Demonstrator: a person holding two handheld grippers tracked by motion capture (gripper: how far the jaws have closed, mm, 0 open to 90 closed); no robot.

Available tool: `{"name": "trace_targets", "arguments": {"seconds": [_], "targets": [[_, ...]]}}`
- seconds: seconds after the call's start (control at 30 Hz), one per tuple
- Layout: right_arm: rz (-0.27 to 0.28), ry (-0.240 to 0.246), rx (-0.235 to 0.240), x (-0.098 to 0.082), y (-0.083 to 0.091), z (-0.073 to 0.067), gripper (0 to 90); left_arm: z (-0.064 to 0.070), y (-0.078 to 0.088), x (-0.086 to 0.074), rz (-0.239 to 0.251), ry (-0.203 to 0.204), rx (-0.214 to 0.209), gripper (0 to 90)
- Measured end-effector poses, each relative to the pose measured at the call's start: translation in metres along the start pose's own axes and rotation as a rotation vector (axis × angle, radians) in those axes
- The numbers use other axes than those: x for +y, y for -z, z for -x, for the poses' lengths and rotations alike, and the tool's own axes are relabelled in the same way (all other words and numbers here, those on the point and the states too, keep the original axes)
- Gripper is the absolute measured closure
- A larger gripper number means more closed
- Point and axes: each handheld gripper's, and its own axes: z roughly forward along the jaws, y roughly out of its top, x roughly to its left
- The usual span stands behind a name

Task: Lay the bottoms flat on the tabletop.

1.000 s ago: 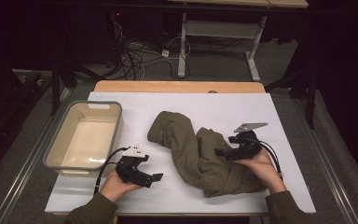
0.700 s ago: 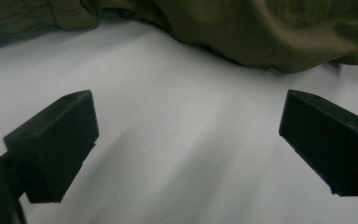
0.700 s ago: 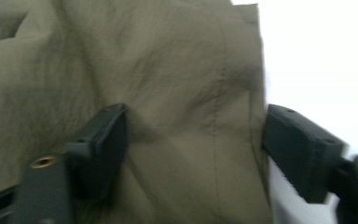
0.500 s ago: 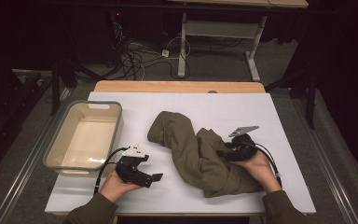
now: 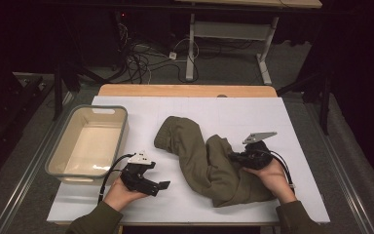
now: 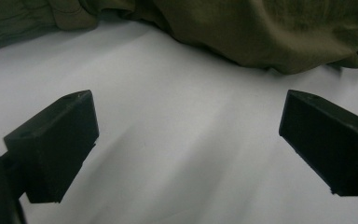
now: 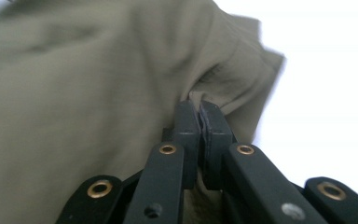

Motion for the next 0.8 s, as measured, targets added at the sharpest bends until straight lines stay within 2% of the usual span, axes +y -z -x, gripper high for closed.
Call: {"name": "trace_targets", "arguments": {"seconds": [0.13,0.27,0.43,0.63,0.73,0.8], "targets": [[0.044,0.032,0.060,-0.001,0.017,-0.017,87.9,0.000,0.000,0.000,0.000,-0.001,-0.002,4.6],[0.064,0.064,0.130,0.001,0.023,-0.040,87.9,0.001,0.001,0.000,0.002,-0.002,-0.002,4.6],[0.035,0.125,0.182,-0.002,0.019,-0.065,87.9,0.000,0.001,0.000,0.004,0.001,-0.002,4.6],[0.007,0.155,0.250,-0.008,0.015,-0.086,87.9,0.001,0.001,0.000,0.003,-0.001,0.001,4.6],[-0.039,0.197,0.286,-0.012,0.006,-0.097,87.9,0.001,0.001,0.000,0.004,0.000,0.001,4.6],[-0.075,0.218,0.288,-0.014,-0.002,-0.102,87.9,0.001,0.001,0.000,0.003,-0.002,0.003,4.6]]}}
